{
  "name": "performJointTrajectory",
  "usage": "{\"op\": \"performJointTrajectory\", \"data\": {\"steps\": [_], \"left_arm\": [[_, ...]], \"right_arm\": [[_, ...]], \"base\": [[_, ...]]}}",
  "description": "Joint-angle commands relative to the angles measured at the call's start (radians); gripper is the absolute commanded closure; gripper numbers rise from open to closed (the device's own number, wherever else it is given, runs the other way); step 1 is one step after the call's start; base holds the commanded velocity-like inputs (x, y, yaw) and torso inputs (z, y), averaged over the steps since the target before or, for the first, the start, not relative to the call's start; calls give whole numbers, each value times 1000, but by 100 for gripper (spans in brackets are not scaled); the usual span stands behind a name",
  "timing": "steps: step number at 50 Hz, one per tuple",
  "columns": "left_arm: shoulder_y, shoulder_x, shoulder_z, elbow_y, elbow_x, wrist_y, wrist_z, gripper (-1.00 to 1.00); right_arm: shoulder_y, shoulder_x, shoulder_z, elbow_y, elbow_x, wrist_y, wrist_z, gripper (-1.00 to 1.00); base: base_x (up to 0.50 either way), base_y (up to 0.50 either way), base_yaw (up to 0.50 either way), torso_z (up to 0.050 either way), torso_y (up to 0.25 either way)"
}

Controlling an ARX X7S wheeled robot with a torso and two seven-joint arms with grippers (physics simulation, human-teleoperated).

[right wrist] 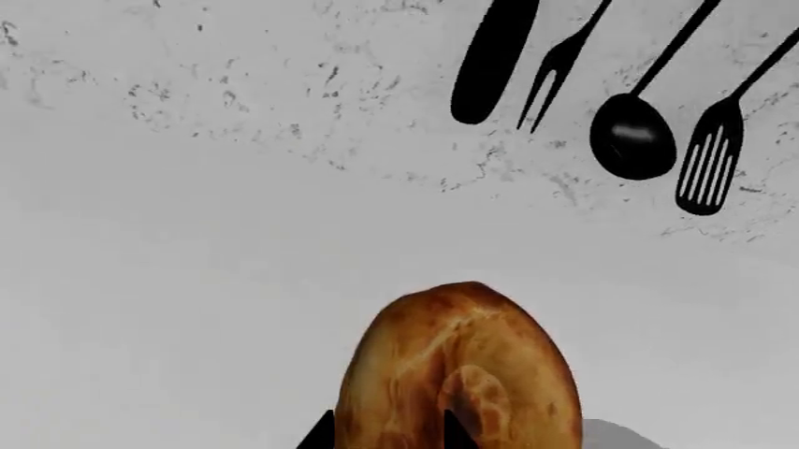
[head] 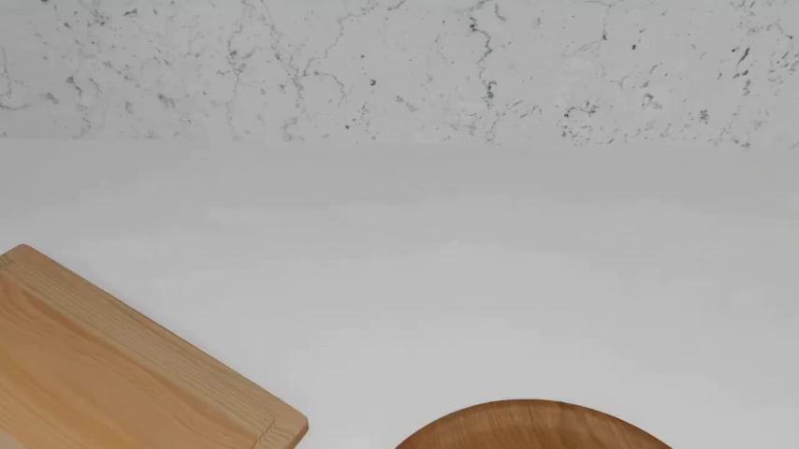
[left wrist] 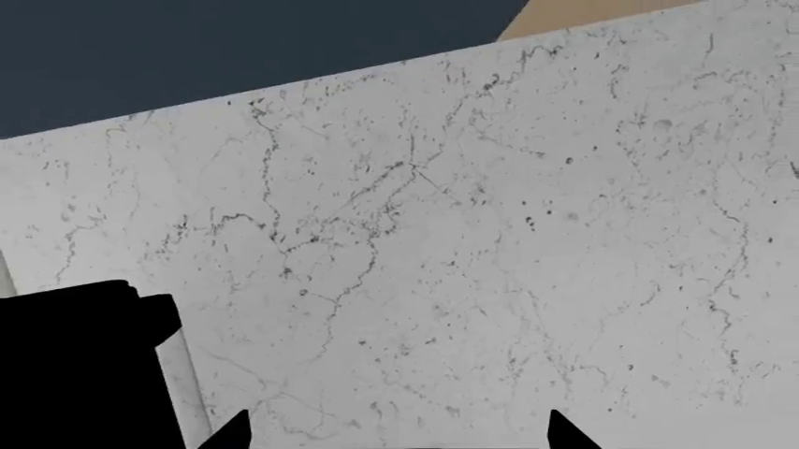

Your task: Place all breads on the cutting board.

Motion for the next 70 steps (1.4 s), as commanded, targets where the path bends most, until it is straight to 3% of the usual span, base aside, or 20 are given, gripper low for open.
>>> {"op": "performJointTrajectory", "data": {"steps": [1,7,12,18,24,31,40,46,56,70], "left_arm": [[116,-100,-132,60,-49,53,42,-100],[217,-166,-242,89,-89,79,62,-100],[326,-171,-341,99,-64,75,88,-100],[355,-149,-352,97,-17,64,110,-100],[361,-127,-346,97,15,62,121,-100],[365,-138,-356,101,4,65,116,-100],[380,-179,-391,115,-55,77,85,-100],[393,-212,-427,120,-101,82,66,-100],[337,-267,-396,113,-159,104,48,-100],[430,-239,-503,126,-155,68,34,-100]], "right_arm": [[169,-59,-169,-185,612,41,473,100],[224,-159,-228,-238,787,20,580,100],[211,-181,-241,-280,790,-10,546,100],[252,-165,-248,-370,963,-32,606,100],[288,-264,-313,-448,1109,-101,711,100],[228,-413,-332,-450,1016,-133,660,100],[171,-594,-348,-428,790,-149,454,100],[146,-662,-367,-407,701,-186,376,100],[67,-791,-427,-345,578,-272,257,100],[66,-966,-502,-153,431,-381,82,100]], "base": [[0,0,0,0,0],[0,0,0,0,0],[0,0,0,0,0],[0,0,0,0,0],[0,0,0,0,0],[0,0,0,0,0],[0,0,0,0,0],[0,0,0,0,0],[0,0,0,0,0],[0,0,0,0,0]]}}
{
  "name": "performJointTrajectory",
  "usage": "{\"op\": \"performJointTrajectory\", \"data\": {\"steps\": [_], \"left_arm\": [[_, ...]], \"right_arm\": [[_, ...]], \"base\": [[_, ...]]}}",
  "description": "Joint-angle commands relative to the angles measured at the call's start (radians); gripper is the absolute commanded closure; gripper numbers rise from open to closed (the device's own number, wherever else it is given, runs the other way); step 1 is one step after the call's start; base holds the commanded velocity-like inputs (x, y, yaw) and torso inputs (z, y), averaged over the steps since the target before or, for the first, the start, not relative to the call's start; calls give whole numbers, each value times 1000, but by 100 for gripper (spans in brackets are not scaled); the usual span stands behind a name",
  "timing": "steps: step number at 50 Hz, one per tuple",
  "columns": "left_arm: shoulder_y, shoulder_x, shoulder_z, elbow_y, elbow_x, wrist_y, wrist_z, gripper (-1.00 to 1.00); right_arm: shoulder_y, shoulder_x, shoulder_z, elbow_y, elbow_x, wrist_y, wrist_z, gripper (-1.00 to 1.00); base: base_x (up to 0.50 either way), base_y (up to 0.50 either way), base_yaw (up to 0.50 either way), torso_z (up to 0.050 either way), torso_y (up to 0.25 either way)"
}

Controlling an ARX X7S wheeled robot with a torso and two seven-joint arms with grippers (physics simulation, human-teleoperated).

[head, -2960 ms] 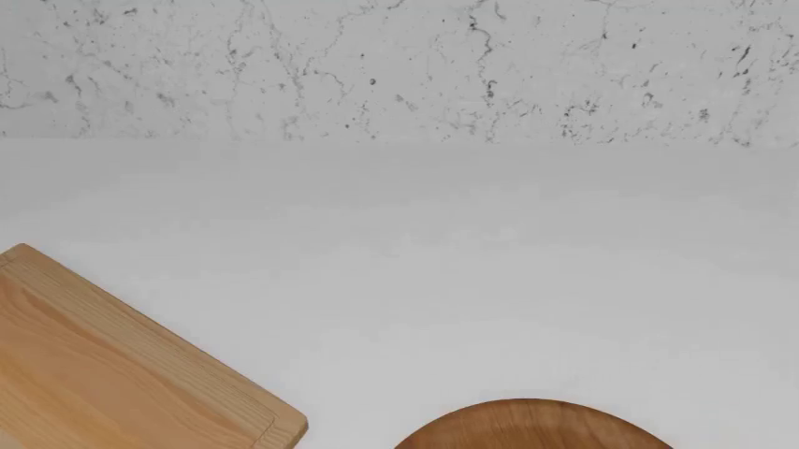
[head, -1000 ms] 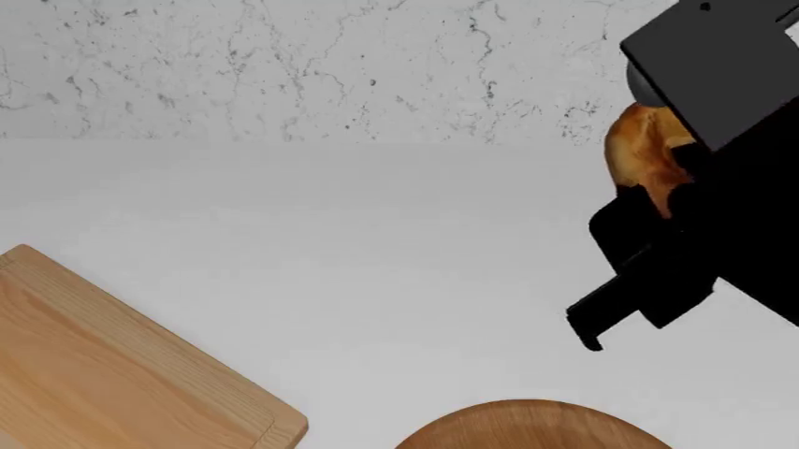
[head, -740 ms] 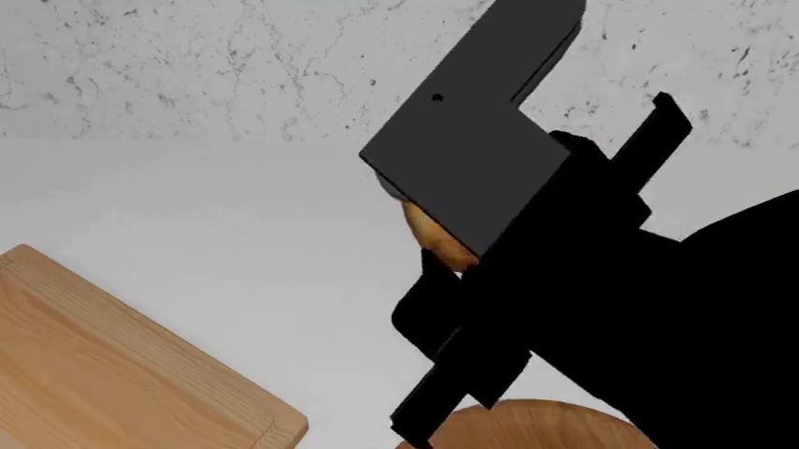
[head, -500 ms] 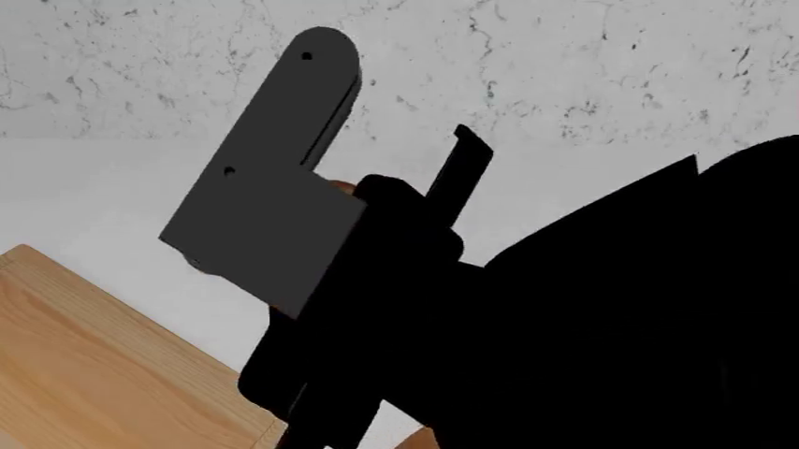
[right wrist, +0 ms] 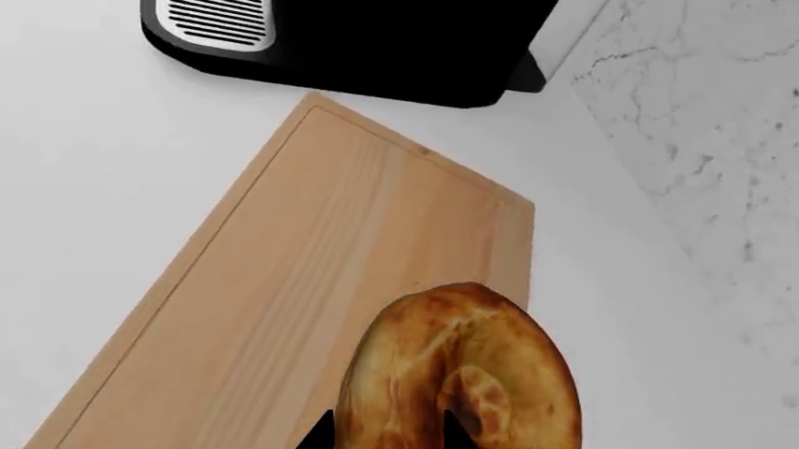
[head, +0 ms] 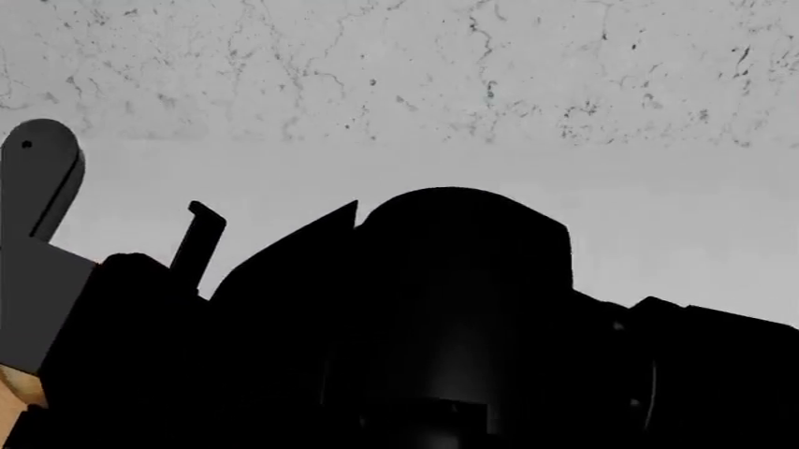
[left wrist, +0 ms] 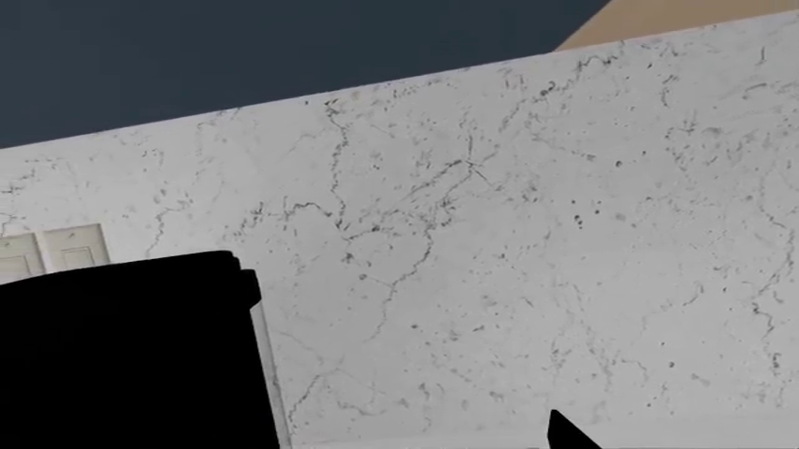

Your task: Place all breads on the cutting board.

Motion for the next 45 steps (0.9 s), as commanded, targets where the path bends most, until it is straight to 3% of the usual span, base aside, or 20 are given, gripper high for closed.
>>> {"op": "performJointTrajectory", "data": {"steps": [1,9,15,17,33,34,45], "left_arm": [[71,7,-97,7,-22,-30,-18,-100],[113,39,-139,13,-5,-53,-19,-100],[120,16,-163,15,-42,-51,-35,-100],[123,16,-170,15,-47,-52,-38,-100],[146,2,-223,9,-77,-70,-53,-100],[147,5,-224,8,-74,-71,-52,-100],[159,1,-247,16,-103,-71,-69,-100]], "right_arm": [[-14,-144,-65,143,-144,-92,-164,100],[-15,-224,-156,318,-223,-182,-280,100],[143,-227,-505,439,-21,-478,-295,100],[168,-227,-560,450,10,-522,-304,100],[132,-227,-572,610,-83,-501,-438,100],[141,-227,-572,604,-80,-502,-435,-100],[202,-227,-574,564,-37,-524,-405,-100]], "base": [[0,0,0,0,0],[0,0,0,0,0],[0,0,0,0,0],[0,0,0,0,0],[0,0,0,0,0],[0,0,0,0,0],[0,0,0,0,0]]}}
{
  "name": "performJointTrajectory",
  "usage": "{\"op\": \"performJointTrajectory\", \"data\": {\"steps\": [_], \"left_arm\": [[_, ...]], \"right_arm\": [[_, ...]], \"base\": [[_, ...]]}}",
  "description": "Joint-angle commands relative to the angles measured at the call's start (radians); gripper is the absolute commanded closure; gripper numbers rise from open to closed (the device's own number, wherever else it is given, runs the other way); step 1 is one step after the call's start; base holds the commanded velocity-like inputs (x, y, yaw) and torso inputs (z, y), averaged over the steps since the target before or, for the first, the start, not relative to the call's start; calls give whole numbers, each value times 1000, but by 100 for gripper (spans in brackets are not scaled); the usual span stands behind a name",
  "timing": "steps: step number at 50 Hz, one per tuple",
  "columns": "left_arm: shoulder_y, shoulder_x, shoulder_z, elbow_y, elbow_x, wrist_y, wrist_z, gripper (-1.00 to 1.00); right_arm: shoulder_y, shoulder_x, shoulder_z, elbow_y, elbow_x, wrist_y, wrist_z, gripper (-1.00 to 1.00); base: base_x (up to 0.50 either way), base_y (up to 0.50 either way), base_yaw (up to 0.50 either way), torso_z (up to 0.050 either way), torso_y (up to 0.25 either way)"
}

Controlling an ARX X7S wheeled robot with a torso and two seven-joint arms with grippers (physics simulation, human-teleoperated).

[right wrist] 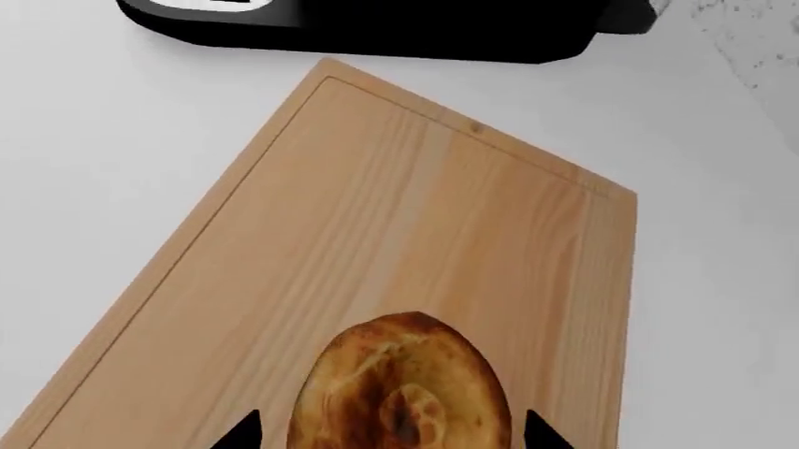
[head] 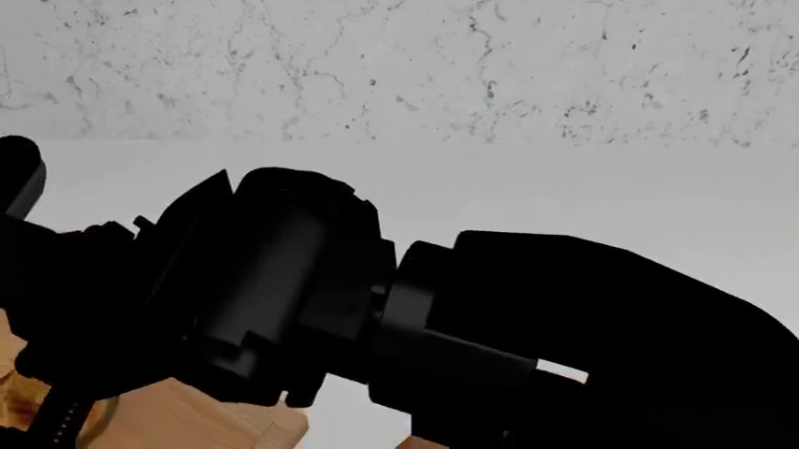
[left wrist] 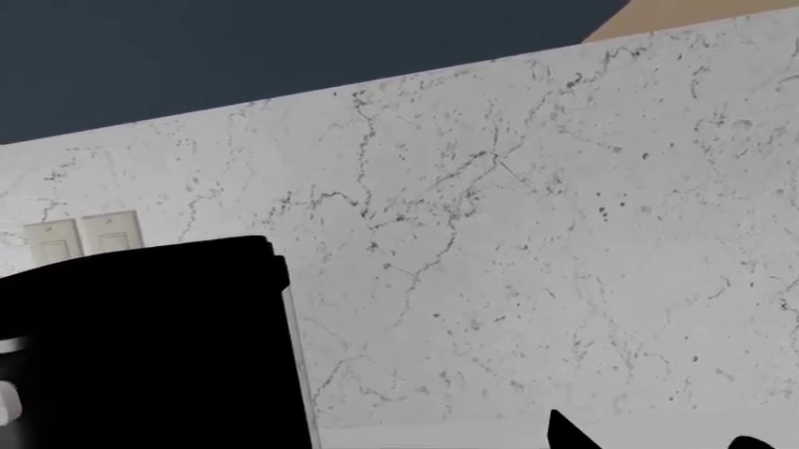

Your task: Place all breads on the cutting board.

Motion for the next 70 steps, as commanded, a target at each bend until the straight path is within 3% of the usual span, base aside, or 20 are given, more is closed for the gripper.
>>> {"op": "performJointTrajectory", "data": {"steps": [1,16,24,25,37,46,51,66,70], "left_arm": [[16,-3,-33,4,-26,-6,-15,-100],[-6,-19,-4,9,-23,23,-9,-100],[22,-9,-83,15,-80,-5,-42,-100],[24,-7,-92,11,-84,-7,-45,-100],[36,-21,-152,5,-130,-41,-56,-100],[11,45,-56,10,-8,-41,12,-100],[46,113,-76,15,46,-80,34,-100],[37,141,-36,20,76,-75,61,-100],[30,186,-7,17,150,-94,96,-100]], "right_arm": [[54,-3,-19,0,29,-33,-1,-100],[231,24,-8,-111,226,-40,145,-100],[282,186,-18,-321,257,25,268,-100],[284,221,-12,-369,245,12,336,-100],[362,475,34,-619,453,70,529,-100],[432,648,43,-757,683,101,677,-100],[482,734,38,-805,767,134,736,-100],[577,892,-2,-938,1076,161,920,-100],[596,926,-6,-952,1150,168,955,-100]], "base": [[0,0,0,0,0],[0,0,0,0,0],[0,0,0,0,0],[0,0,0,0,0],[0,0,0,0,0],[0,0,0,0,0],[0,0,0,0,0],[0,0,0,0,0],[0,0,0,0,0]]}}
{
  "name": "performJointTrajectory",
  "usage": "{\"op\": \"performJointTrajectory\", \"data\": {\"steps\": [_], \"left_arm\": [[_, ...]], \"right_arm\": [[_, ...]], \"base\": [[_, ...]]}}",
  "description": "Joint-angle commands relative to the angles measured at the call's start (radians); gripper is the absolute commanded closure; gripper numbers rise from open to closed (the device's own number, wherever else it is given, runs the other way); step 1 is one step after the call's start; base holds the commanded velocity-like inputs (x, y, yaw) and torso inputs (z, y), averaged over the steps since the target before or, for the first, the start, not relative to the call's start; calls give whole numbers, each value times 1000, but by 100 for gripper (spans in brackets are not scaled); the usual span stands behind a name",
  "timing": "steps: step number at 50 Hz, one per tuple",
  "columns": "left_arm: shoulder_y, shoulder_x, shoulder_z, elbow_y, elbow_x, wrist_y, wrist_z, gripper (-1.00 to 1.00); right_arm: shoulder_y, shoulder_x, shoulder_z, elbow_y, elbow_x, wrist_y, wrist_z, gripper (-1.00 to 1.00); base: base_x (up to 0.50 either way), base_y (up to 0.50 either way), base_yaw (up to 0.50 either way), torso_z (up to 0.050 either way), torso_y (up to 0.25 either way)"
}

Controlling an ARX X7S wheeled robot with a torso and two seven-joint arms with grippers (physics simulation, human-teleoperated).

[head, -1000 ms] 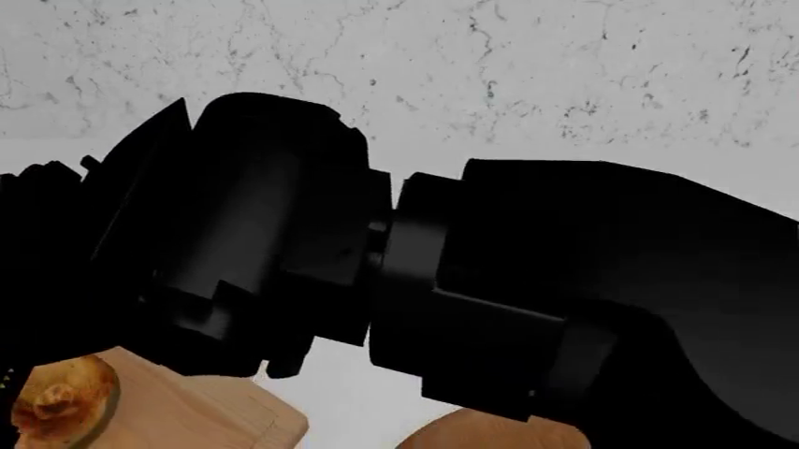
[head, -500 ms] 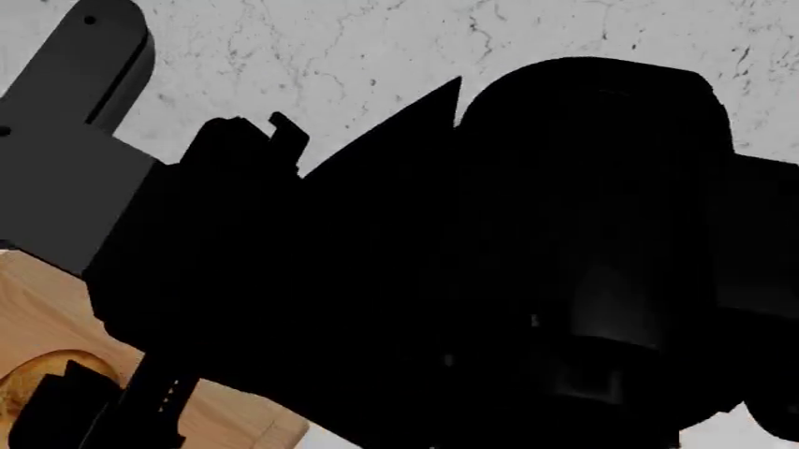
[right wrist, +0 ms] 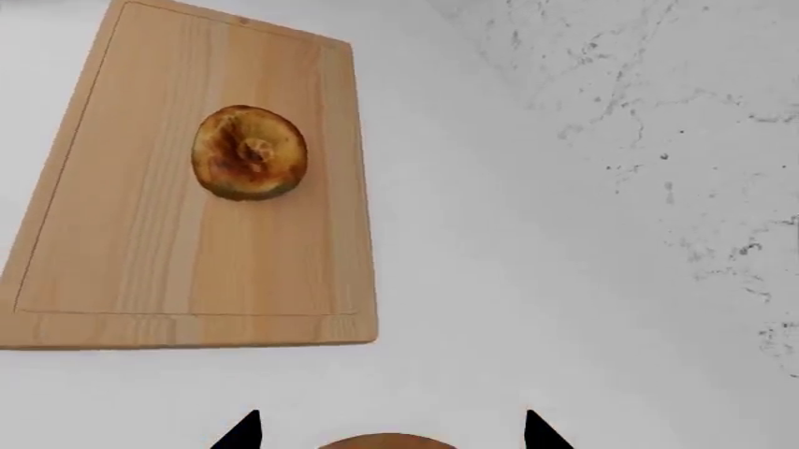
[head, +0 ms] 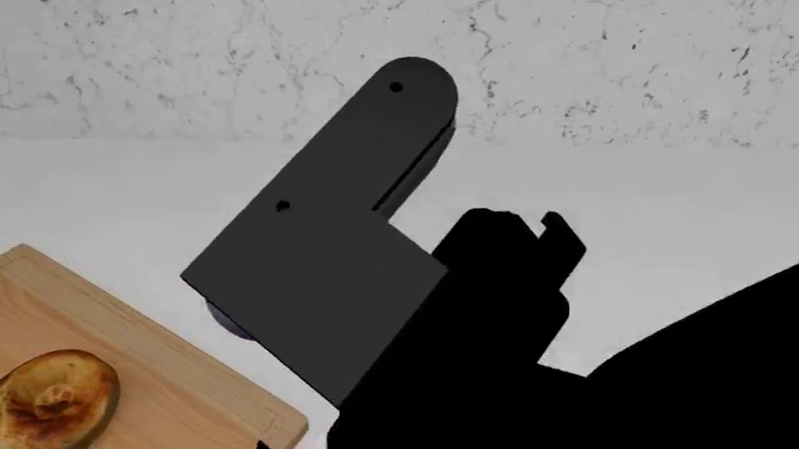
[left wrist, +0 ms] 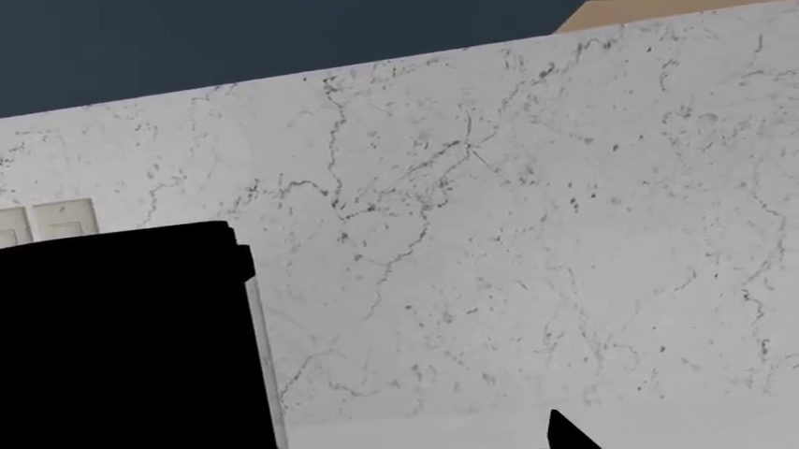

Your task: Place all breads on the cutting board.

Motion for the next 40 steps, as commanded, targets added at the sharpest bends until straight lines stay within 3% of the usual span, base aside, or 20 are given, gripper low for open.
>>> {"op": "performJointTrajectory", "data": {"steps": [1,16,21,28,40], "left_arm": [[-16,84,64,-2,129,-28,66,-100],[-48,76,93,-1,129,-9,69,-100],[-54,39,87,3,68,15,38,-100],[-48,89,97,-2,153,-7,87,-100],[-18,31,54,12,52,21,32,-100]], "right_arm": [[72,123,-13,-89,244,20,121,-100],[105,180,73,-31,538,182,343,-100],[79,200,57,-31,541,206,392,-100],[51,222,46,-37,539,228,425,-100],[-58,189,107,41,369,258,339,-100]], "base": [[0,0,0,0,0],[0,0,0,0,0],[0,0,0,0,0],[0,0,0,0,0],[0,0,0,0,0]]}}
